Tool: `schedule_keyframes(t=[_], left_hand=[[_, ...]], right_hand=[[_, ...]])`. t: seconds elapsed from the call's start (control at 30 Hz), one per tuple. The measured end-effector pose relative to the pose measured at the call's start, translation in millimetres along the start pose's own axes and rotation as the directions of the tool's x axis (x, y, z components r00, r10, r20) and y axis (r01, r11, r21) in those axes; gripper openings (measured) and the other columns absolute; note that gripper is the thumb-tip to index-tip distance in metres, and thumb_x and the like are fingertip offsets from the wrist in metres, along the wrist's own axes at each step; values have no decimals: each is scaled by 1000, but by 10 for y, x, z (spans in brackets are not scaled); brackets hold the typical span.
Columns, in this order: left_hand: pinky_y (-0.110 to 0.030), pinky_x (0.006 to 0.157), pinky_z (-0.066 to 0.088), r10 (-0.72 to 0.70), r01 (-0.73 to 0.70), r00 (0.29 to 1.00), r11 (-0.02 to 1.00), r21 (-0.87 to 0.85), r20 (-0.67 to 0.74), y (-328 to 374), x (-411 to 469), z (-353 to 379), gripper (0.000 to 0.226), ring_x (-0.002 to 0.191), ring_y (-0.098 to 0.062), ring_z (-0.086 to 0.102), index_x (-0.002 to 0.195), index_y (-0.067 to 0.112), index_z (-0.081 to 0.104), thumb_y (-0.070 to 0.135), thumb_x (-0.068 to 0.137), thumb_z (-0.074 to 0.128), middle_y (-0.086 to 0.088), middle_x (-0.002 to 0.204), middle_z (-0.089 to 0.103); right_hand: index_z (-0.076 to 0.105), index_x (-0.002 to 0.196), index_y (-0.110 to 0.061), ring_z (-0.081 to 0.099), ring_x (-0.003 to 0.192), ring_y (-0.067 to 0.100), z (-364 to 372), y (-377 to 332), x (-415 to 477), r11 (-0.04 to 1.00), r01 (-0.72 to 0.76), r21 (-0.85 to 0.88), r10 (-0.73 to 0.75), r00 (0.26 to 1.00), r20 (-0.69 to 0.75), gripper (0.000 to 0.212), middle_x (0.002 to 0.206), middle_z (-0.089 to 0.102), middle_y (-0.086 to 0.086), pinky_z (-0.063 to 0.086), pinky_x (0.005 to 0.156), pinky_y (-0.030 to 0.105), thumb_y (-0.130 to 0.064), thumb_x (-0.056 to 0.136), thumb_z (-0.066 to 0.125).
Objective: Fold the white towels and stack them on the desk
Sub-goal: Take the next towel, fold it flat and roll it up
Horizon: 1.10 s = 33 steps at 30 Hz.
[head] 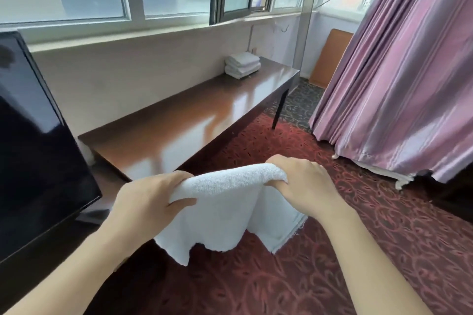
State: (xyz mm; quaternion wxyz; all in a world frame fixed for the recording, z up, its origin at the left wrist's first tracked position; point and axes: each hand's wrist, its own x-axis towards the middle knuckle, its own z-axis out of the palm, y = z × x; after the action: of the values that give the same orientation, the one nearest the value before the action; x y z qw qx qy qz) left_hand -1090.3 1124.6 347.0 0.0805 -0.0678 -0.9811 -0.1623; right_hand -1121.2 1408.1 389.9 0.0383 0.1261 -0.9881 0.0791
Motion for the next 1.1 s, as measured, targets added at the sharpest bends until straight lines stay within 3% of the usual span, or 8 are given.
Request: schedule_keyframes(t=[0.2,0.3,0.4,0.57,0.7,0.87,1.03,1.1], left_hand=[[-27,66,48,-103,103,995,994,-38,-4,26,1180,245,26,78,-3,59,108,51,59,57,83,66,26,82,65],[-18,62,42,-129,132,990,990,-49,50,11,1824,402,18,73,2,56,94,56,55,60,81,67,26,77,64],[-12,60,38,-136,143,986,988,-65,101,14,2609,571,16,75,5,55,87,56,54,62,79,66,40,90,58],[-26,71,51,-150,159,979,986,-55,138,47,3599,857,30,79,-3,60,107,48,57,64,82,60,21,81,66],[-25,68,49,-194,209,964,976,-63,182,20,4256,970,24,72,-4,58,100,45,57,62,84,61,17,78,64],[-21,61,47,-320,338,921,940,-48,222,-77,4900,1100,27,70,-5,58,97,43,58,65,80,62,18,79,65],[-19,54,40,-475,505,839,862,-52,267,-140,5345,1064,26,67,-6,58,93,42,62,61,77,69,17,79,66],[-17,57,40,-518,550,817,832,-72,253,-301,5556,1019,22,69,-2,59,91,46,62,59,75,72,21,80,67]], right_hand=[[55,111,-39,62,88,17,75,576,1355,993,122,-4,-122,992,35,21,95,67,-13,40,72,35,-51,93,56],[54,110,-38,63,90,17,153,901,2024,990,143,-14,-142,988,66,24,94,67,-11,45,77,36,-54,92,56],[53,111,-38,63,90,15,227,1245,2716,991,132,-26,-128,983,129,26,96,67,-12,47,81,36,-55,92,55],[55,108,-39,61,91,13,274,1738,3659,992,119,37,-124,980,157,22,95,68,-13,45,79,35,-52,91,58],[58,106,-42,62,90,8,370,2049,4486,984,138,116,-162,960,228,23,93,69,-17,47,81,32,-52,86,63],[63,91,-38,61,78,3,586,2281,5656,934,243,263,-334,854,399,15,81,67,-15,52,75,29,-43,81,73],[64,82,-29,58,72,5,585,2176,6692,862,404,305,-505,629,592,15,80,64,-12,45,66,24,-37,79,76],[63,80,-25,59,74,10,614,1989,7121,831,473,292,-542,573,615,18,82,64,-7,44,64,28,-37,77,77]])
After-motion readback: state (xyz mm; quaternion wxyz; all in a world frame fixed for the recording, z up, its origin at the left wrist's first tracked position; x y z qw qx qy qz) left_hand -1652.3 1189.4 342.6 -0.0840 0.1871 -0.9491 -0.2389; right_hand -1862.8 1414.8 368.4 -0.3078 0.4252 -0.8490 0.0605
